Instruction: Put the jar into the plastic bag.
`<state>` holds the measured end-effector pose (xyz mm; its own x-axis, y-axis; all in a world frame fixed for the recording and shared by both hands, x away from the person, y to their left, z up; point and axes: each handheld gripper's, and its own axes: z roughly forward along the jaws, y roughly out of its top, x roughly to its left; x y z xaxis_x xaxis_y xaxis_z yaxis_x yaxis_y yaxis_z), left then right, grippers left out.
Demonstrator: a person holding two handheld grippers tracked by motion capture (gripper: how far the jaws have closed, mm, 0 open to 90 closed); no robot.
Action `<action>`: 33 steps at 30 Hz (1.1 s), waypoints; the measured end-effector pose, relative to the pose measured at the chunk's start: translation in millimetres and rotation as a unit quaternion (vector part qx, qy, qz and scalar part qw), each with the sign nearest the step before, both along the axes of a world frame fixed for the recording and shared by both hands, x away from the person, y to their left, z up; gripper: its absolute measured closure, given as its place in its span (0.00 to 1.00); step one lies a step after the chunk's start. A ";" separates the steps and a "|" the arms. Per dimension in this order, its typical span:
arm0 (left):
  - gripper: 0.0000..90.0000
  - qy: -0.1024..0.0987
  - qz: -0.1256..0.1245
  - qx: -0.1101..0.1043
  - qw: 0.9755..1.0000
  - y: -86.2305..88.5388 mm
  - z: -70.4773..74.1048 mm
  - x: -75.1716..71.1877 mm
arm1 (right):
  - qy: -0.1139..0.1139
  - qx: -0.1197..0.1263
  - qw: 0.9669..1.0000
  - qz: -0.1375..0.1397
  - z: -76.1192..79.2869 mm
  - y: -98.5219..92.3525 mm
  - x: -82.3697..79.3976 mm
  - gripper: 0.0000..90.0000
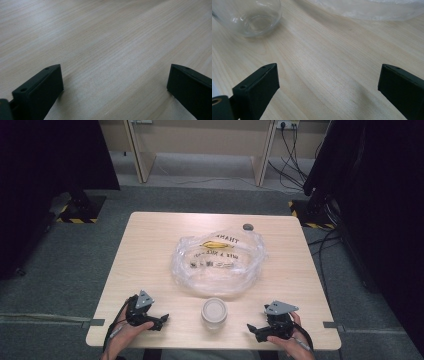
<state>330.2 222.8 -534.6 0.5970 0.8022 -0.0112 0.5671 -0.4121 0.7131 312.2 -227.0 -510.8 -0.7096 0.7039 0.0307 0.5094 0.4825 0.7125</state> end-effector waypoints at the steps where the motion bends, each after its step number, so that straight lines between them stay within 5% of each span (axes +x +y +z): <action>1: 0.00 0.000 0.000 0.000 1.000 0.0 0.0 0.0 | 0.000 0.000 1.000 0.000 0.3 -0.1 -0.2 0.04; 13: 0.00 0.000 0.000 0.000 1.000 0.0 0.0 0.0 | -0.005 0.002 1.000 0.006 5.9 2.7 -1.4 0.04; 33: 0.00 0.000 0.000 0.000 1.000 0.0 0.0 0.0 | -0.030 0.010 0.998 0.062 28.4 33.1 -14.8 0.04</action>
